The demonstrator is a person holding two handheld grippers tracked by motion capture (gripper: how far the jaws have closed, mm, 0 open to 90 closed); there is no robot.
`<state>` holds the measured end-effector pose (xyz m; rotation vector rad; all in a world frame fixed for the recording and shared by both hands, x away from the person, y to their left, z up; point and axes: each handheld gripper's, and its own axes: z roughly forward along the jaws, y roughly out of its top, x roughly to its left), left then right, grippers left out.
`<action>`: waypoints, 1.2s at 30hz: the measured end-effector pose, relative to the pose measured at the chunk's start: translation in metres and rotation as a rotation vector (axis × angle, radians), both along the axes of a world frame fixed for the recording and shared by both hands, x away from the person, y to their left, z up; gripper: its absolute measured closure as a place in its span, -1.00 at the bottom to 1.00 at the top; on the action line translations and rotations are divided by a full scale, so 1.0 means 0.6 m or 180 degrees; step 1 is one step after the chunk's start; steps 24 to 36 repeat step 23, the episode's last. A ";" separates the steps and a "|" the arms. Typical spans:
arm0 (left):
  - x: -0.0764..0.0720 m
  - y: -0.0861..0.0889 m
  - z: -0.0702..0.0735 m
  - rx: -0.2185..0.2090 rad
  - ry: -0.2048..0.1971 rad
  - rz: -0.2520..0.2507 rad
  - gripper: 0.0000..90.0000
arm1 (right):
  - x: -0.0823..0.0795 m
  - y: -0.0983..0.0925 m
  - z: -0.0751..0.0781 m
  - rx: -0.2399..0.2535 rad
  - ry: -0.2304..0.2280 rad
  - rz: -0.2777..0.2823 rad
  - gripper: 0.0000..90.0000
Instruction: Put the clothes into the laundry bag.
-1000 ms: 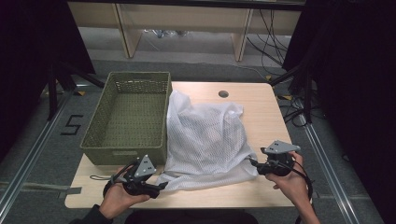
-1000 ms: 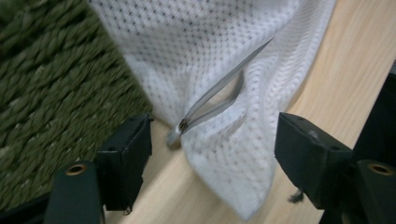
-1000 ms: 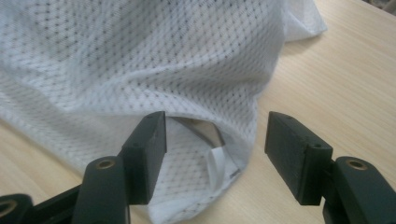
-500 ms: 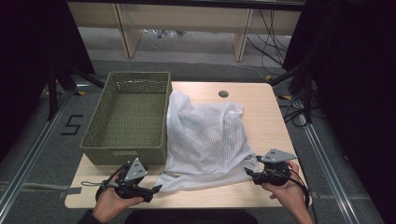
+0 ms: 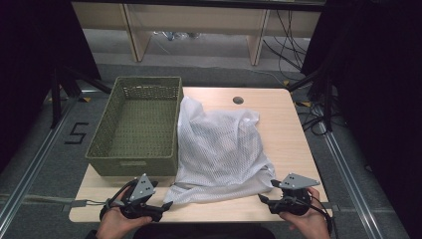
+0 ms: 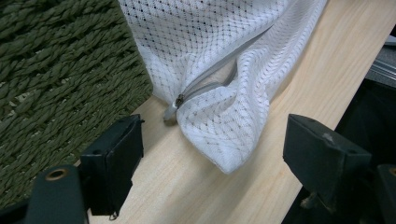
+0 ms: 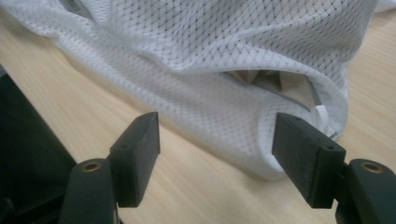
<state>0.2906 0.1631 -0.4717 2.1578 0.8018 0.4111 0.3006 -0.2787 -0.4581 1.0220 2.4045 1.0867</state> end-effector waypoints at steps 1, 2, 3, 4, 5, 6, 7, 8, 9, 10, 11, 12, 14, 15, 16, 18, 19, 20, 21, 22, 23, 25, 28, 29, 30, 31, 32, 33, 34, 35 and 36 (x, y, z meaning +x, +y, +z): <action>0.000 -0.001 0.000 -0.0005 -0.0004 -0.0009 -0.54 | -0.004 0.000 0.000 0.0028 -0.0003 0.0010 -0.26; 0.000 -0.002 0.000 -0.0017 -0.0009 -0.0007 -0.54 | -0.007 -0.002 0.000 0.0018 -0.0003 0.0018 -0.27; 0.000 -0.002 0.000 -0.0034 -0.0007 -0.0006 -0.54 | -0.011 -0.003 0.000 0.0031 0.0015 -0.0009 -0.28; 0.001 -0.001 0.001 0.0001 -0.0010 -0.0008 -0.54 | -0.013 -0.003 -0.001 0.0015 0.0000 0.0009 -0.29; 0.001 -0.001 0.000 -0.0001 -0.0010 -0.0011 -0.54 | -0.015 -0.003 -0.002 0.0029 0.0002 0.0009 -0.28; 0.001 -0.002 0.000 -0.0036 -0.0001 0.0002 -0.54 | -0.016 -0.002 -0.003 0.0001 -0.0008 0.0016 -0.29; 0.003 -0.001 0.000 -0.0027 -0.0029 -0.0022 -0.54 | -0.015 0.000 -0.004 -0.0019 0.0002 0.0040 -0.29; 0.004 -0.002 -0.001 -0.0057 -0.0003 0.0008 -0.54 | -0.016 0.002 -0.004 -0.0040 0.0008 0.0028 -0.29; 0.005 -0.001 -0.001 -0.0053 -0.0008 0.0018 -0.54 | -0.014 0.002 -0.005 -0.0048 0.0019 0.0054 -0.29; 0.005 -0.001 -0.001 -0.0057 -0.0005 0.0021 -0.54 | -0.013 0.003 -0.005 -0.0073 -0.0016 0.0050 -0.29; 0.005 -0.001 -0.001 -0.0056 -0.0009 0.0020 -0.54 | -0.013 0.002 -0.006 -0.0069 0.0000 0.0054 -0.29; 0.005 -0.001 0.000 -0.0053 -0.0011 0.0019 -0.54 | -0.013 0.002 -0.006 -0.0063 0.0024 0.0053 -0.29; 0.006 -0.002 -0.001 -0.0055 -0.0014 0.0010 -0.54 | -0.012 0.000 -0.006 -0.0066 0.0017 0.0037 -0.29; 0.006 -0.002 -0.001 -0.0051 -0.0013 0.0010 -0.54 | -0.013 0.000 -0.005 -0.0050 0.0023 0.0037 -0.29; 0.005 -0.001 0.001 -0.0035 0.0008 -0.0002 -0.54 | -0.012 -0.001 -0.004 -0.0055 0.0010 0.0012 -0.29; 0.006 -0.001 0.001 -0.0034 0.0000 0.0001 -0.54 | -0.013 -0.001 -0.005 -0.0071 0.0007 0.0000 -0.29; 0.007 -0.001 0.000 -0.0047 -0.0016 0.0011 -0.54 | -0.012 -0.001 -0.006 -0.0084 -0.0019 0.0027 -0.29; 0.008 0.001 0.001 0.0000 -0.0003 -0.0018 -0.54 | -0.011 0.000 -0.006 -0.0082 -0.0014 0.0040 -0.29; 0.008 0.000 0.000 -0.0007 -0.0030 -0.0003 -0.54 | -0.011 0.000 -0.006 -0.0076 -0.0011 0.0034 -0.29; 0.008 0.002 0.003 0.0069 -0.0009 -0.0013 -0.54 | -0.011 0.000 -0.005 -0.0072 -0.0003 0.0034 -0.29; 0.008 0.000 0.000 -0.0019 -0.0023 0.0009 -0.54 | -0.011 0.000 -0.006 -0.0085 -0.0011 0.0035 -0.29; 0.008 0.000 0.000 -0.0019 -0.0023 0.0009 -0.54 | -0.011 0.000 -0.006 -0.0085 -0.0011 0.0035 -0.29; 0.008 0.000 0.000 -0.0019 -0.0023 0.0009 -0.54 | -0.011 0.000 -0.006 -0.0085 -0.0011 0.0035 -0.29; 0.008 0.000 0.000 -0.0019 -0.0023 0.0009 -0.54 | -0.011 0.000 -0.006 -0.0085 -0.0011 0.0035 -0.29; 0.008 0.000 0.000 -0.0019 -0.0023 0.0009 -0.54 | -0.011 0.000 -0.006 -0.0085 -0.0011 0.0035 -0.29; 0.008 0.000 0.000 -0.0019 -0.0023 0.0009 -0.54 | -0.011 0.000 -0.006 -0.0085 -0.0011 0.0035 -0.29; 0.008 0.000 0.000 -0.0019 -0.0023 0.0009 -0.54 | -0.011 0.000 -0.006 -0.0085 -0.0011 0.0035 -0.29; 0.008 0.000 0.000 -0.0019 -0.0023 0.0009 -0.54 | -0.011 0.000 -0.006 -0.0085 -0.0011 0.0035 -0.29; 0.008 0.000 0.000 -0.0019 -0.0023 0.0009 -0.54 | -0.011 0.000 -0.006 -0.0085 -0.0011 0.0035 -0.29; 0.008 0.000 0.000 -0.0019 -0.0023 0.0009 -0.54 | -0.011 0.000 -0.006 -0.0085 -0.0011 0.0035 -0.29; 0.008 0.000 0.000 -0.0019 -0.0023 0.0009 -0.54 | -0.011 0.000 -0.006 -0.0085 -0.0011 0.0035 -0.29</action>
